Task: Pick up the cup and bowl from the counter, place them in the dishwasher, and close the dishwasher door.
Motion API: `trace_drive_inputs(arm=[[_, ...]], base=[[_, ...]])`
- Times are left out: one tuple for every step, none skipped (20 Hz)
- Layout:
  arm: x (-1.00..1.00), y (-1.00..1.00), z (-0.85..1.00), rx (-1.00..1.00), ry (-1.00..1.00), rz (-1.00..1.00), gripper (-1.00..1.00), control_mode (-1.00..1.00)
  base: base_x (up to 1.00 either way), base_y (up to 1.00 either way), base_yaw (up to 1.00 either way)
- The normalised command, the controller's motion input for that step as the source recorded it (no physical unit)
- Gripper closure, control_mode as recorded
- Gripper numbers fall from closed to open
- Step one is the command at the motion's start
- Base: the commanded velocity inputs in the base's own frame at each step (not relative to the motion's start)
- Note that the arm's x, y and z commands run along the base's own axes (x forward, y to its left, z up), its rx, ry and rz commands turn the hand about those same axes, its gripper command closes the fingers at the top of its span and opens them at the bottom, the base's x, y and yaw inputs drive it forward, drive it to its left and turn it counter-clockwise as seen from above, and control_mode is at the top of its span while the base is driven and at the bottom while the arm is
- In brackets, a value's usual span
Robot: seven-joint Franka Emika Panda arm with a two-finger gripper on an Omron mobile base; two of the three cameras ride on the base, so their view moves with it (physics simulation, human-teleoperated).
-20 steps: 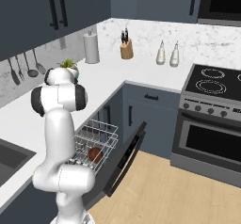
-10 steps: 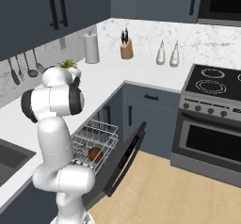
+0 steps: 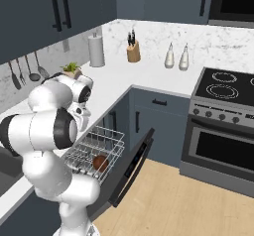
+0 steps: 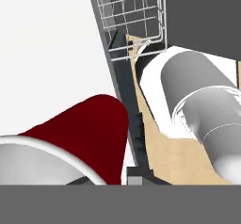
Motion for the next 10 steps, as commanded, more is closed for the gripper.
trace_drive_inputs(arm=[[-0.59,-0.67,0.08,0.0,0.0,0.0,1.0,-1.0],[-0.45,-0.61,0.11,0.0,-0.04,0.0,1.0,-1.0],[-0.33,-0.59,0.04,0.0,-0.07,0.0,1.0,-1.0],[-0.14,-0.56,0.02,0.0,-0.09,0.0,1.0,-1.0],[0.0,-0.52,0.0,0.0,-0.13,0.0,1.0,-1.0],[0.0,-0.53,0.0,0.0,-0.17,0.0,1.0,-1.0],[0.0,-0.52,0.0,0.0,-0.19,0.0,1.0,-1.0],[0.04,-0.54,0.0,0.0,-0.21,0.0,1.0,-1.0],[0.09,-0.56,0.0,0.0,-0.21,0.01,1.0,-1.0],[0.16,-0.58,0.0,0.0,-0.21,0.01,1.0,-1.0]], base=[[0.0,0.0,0.0],[0.0,0.0,0.0],[0.0,0.0,0.0],[0.0,0.0,0.0],[0.0,0.0,0.0],[0.0,0.0,0.0],[0.0,0.0,0.0],[0.0,0.0,0.0],[0.0,0.0,0.0],[0.0,0.0,0.0]])
